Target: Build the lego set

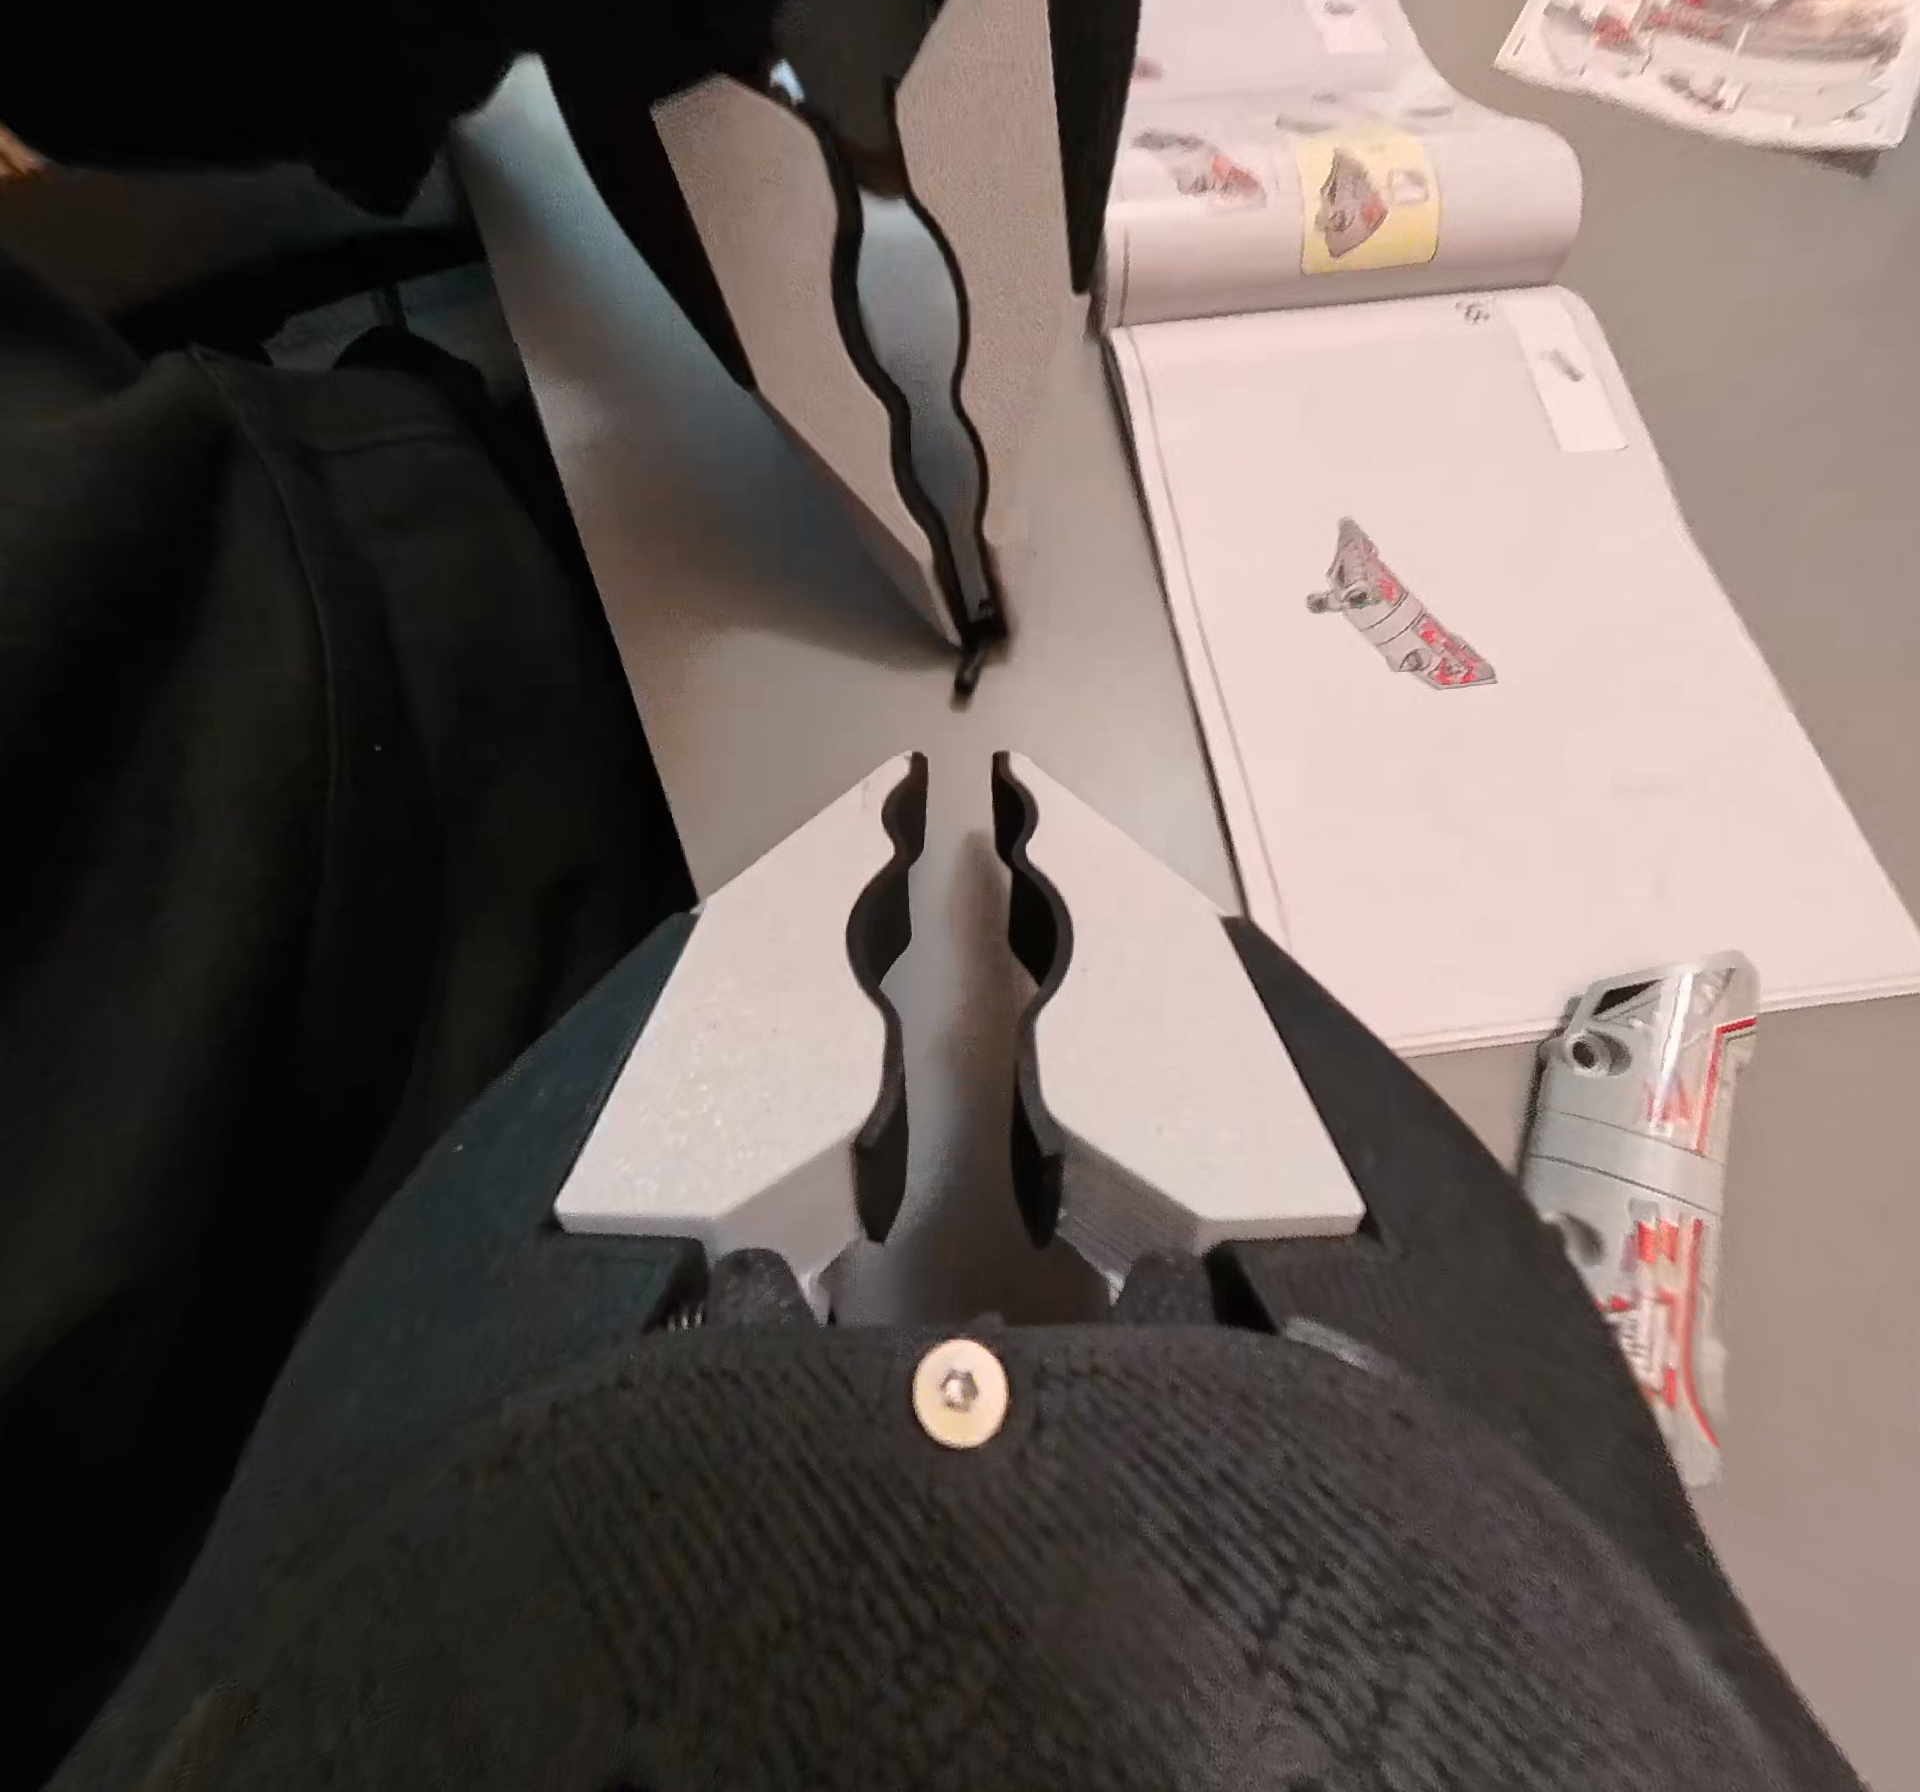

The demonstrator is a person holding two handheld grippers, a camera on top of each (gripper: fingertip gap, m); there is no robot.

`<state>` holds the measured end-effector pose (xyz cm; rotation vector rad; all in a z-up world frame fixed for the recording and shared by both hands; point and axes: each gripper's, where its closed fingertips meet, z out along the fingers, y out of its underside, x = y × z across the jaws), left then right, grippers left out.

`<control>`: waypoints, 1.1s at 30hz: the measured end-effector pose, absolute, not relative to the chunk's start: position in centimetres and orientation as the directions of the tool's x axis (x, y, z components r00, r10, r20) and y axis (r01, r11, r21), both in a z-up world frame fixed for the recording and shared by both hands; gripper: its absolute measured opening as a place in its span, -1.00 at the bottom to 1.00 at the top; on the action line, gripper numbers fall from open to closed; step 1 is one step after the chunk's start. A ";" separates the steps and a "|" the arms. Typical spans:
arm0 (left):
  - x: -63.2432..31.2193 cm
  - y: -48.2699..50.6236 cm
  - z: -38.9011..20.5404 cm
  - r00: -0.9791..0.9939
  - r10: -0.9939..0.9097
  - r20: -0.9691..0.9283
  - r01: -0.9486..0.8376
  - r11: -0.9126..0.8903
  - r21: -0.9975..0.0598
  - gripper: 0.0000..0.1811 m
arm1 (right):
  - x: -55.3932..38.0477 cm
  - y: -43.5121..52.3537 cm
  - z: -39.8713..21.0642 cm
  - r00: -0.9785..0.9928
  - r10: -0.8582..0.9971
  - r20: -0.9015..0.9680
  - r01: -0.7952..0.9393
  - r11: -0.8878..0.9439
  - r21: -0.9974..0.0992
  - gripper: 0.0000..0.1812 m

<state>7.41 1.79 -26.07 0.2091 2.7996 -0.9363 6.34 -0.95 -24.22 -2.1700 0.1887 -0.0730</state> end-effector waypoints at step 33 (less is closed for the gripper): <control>8.9 -1.1 -19.7 -0.837 -0.250 -0.487 0.283 0.564 -0.776 -0.96 | 8.3 0.0 -18.1 0.966 -0.251 -0.056 -0.107 -0.196 -0.975 -0.98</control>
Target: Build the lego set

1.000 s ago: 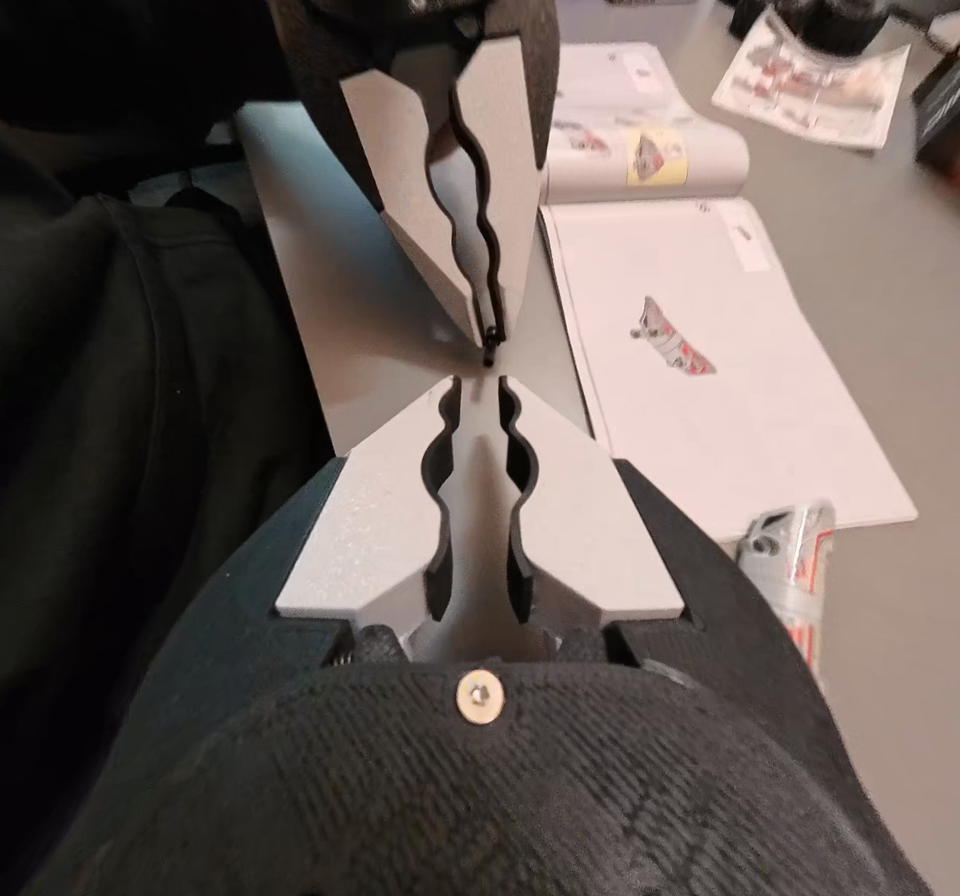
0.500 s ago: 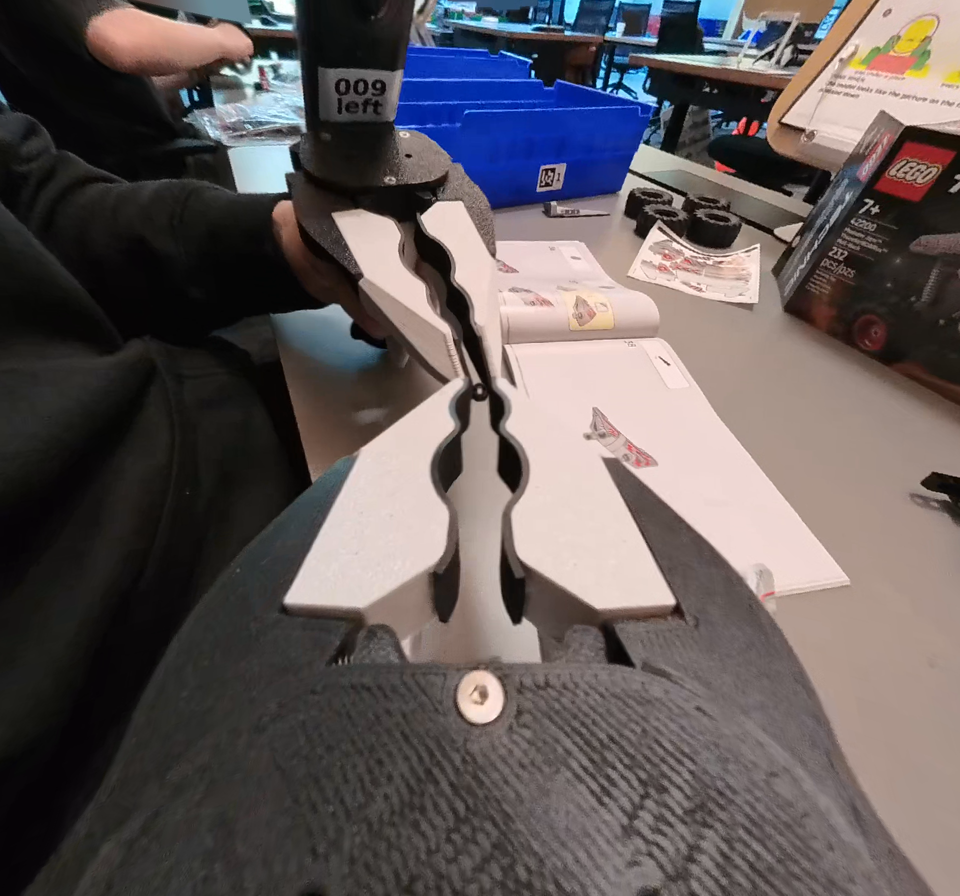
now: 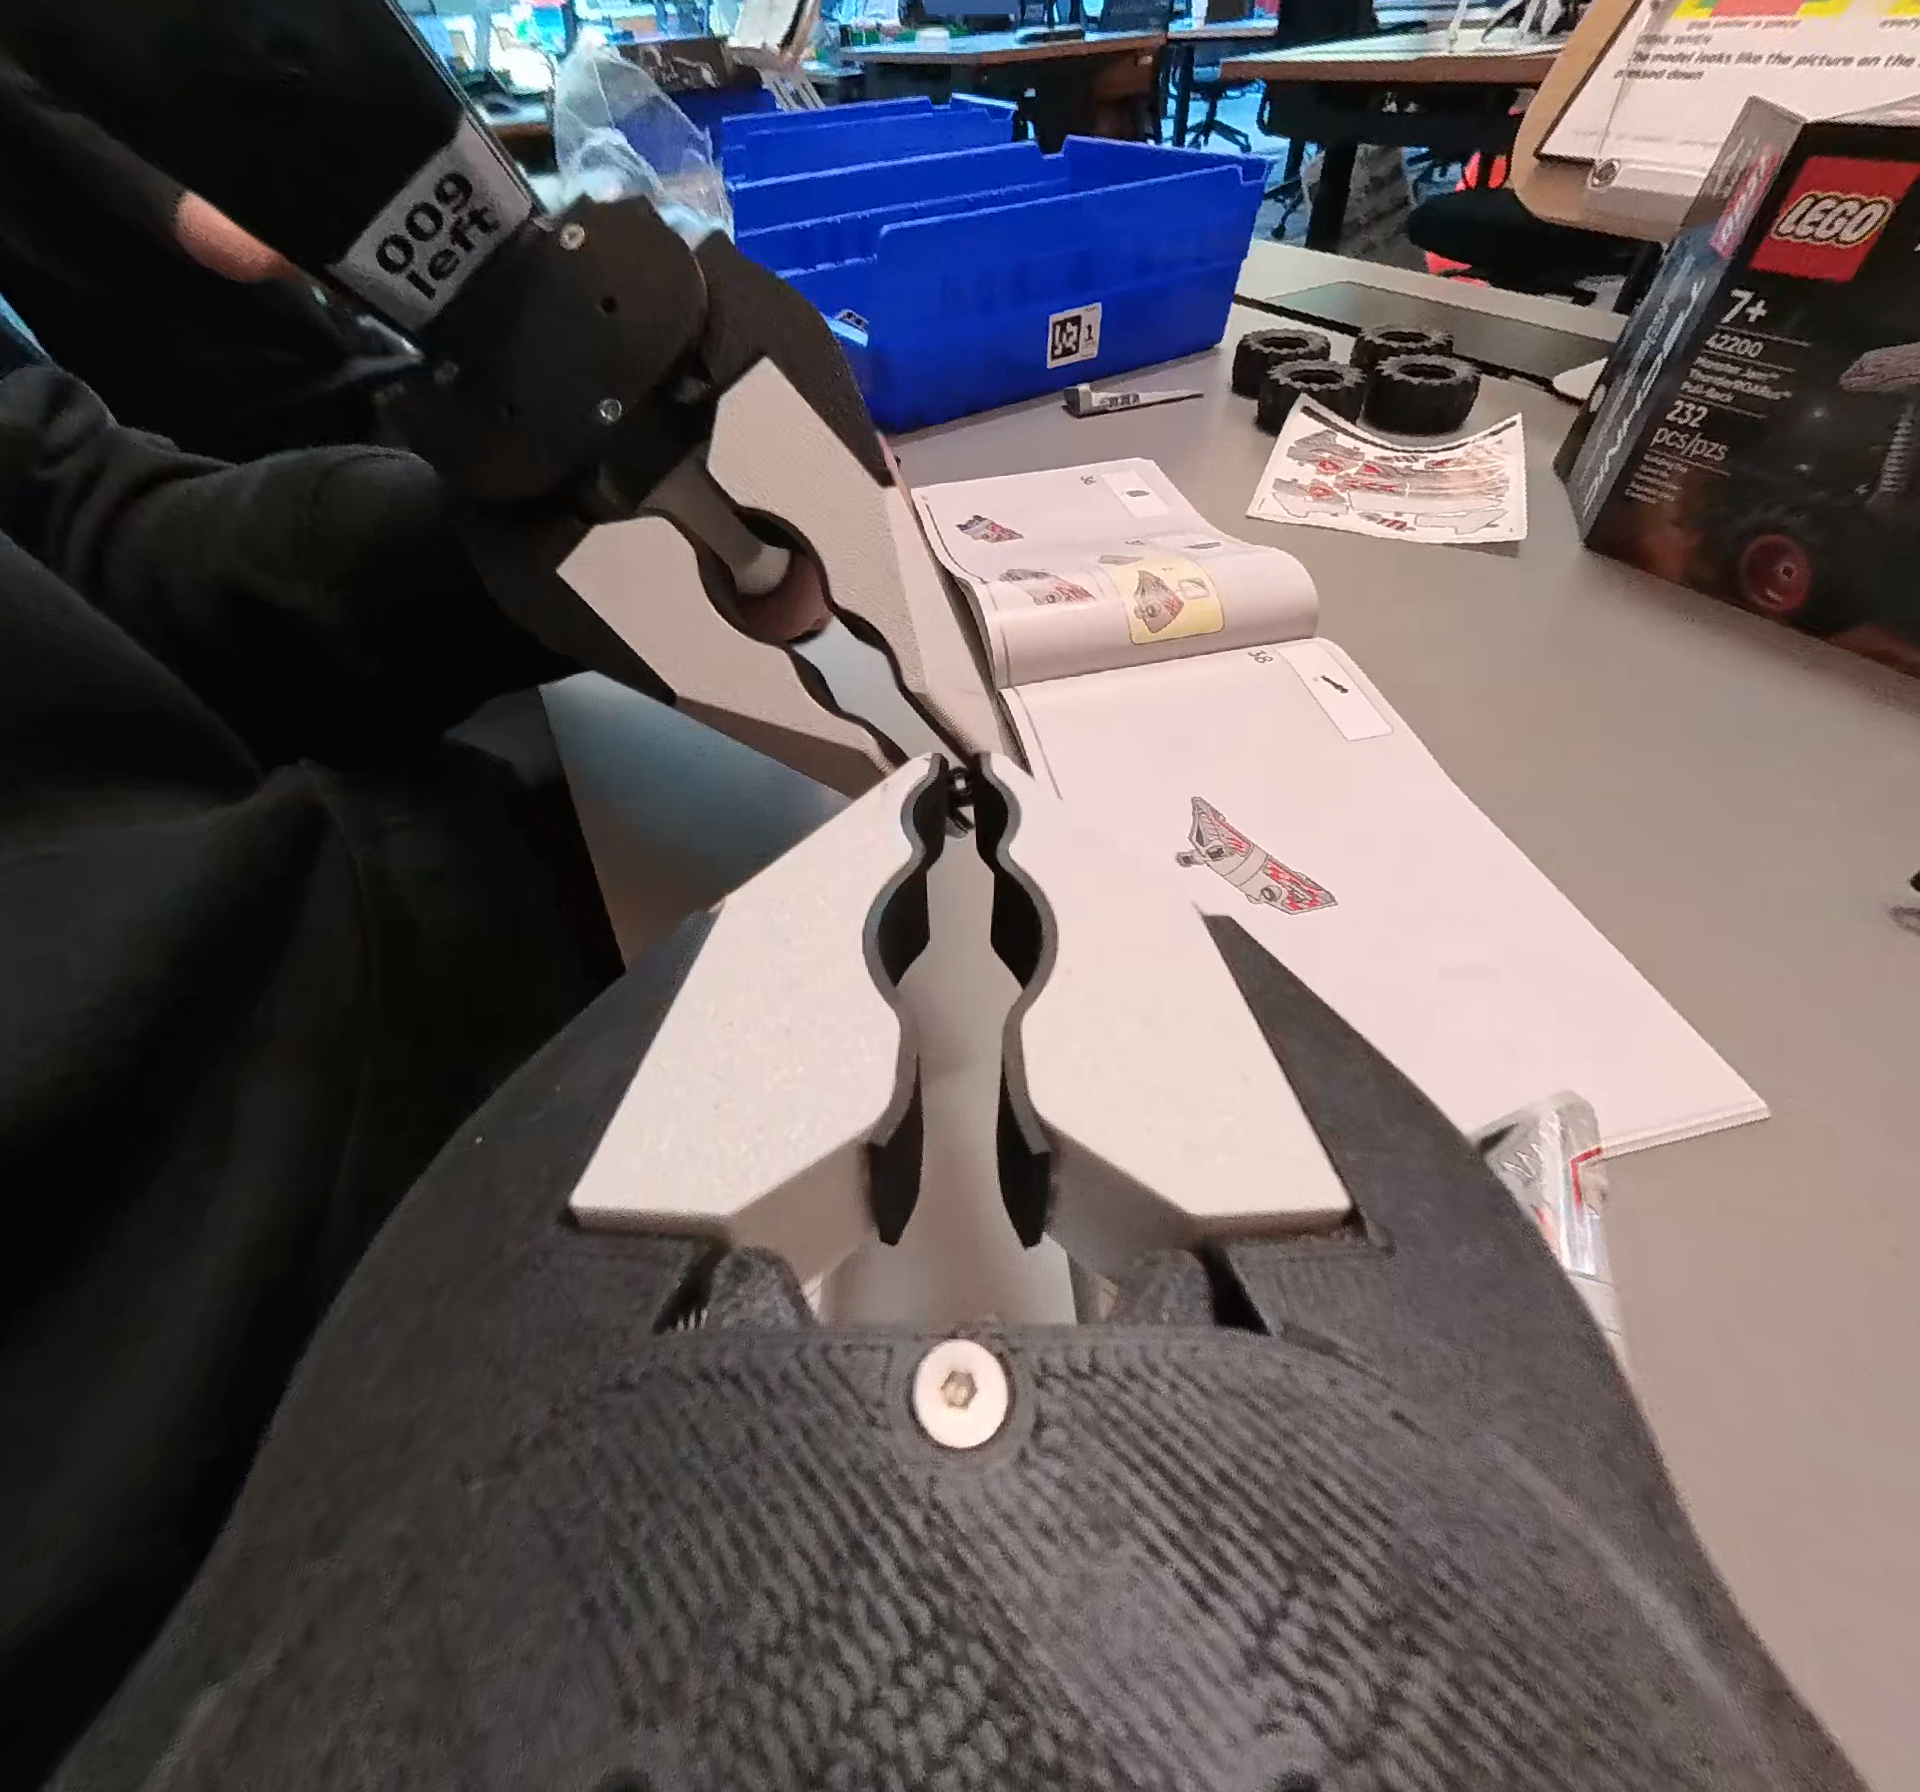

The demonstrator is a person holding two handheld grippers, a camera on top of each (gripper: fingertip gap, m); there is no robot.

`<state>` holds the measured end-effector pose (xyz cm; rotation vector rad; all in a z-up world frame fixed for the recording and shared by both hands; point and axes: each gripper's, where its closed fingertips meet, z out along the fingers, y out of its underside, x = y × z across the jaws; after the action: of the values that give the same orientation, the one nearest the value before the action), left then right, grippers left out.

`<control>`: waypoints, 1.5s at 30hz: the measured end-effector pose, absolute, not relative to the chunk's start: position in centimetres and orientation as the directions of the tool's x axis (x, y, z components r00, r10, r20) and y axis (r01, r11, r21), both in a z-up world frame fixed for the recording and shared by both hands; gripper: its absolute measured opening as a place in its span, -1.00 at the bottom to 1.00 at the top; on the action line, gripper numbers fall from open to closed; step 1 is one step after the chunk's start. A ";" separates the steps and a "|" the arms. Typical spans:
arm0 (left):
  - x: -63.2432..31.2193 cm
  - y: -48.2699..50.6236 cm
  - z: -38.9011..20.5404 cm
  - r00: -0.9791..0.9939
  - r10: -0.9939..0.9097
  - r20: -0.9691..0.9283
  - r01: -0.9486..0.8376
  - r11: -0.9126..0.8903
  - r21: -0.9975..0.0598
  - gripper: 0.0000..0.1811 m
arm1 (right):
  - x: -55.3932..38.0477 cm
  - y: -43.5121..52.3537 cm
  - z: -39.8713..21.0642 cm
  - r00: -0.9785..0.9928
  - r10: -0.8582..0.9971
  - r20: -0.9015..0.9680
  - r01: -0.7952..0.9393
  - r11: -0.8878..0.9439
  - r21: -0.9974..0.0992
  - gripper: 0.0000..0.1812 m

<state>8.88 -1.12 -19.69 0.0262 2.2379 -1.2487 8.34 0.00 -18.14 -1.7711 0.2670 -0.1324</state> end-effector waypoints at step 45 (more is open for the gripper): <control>18.4 7.6 -17.4 -0.523 -0.583 -0.622 0.083 0.691 -0.718 -0.96 | 18.6 4.9 -14.7 0.879 0.066 -0.473 -0.477 0.126 -0.870 -0.76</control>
<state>18.44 7.59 -17.35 -0.3862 1.9542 -0.8855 18.61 4.92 -14.72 -1.3957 0.3566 0.4077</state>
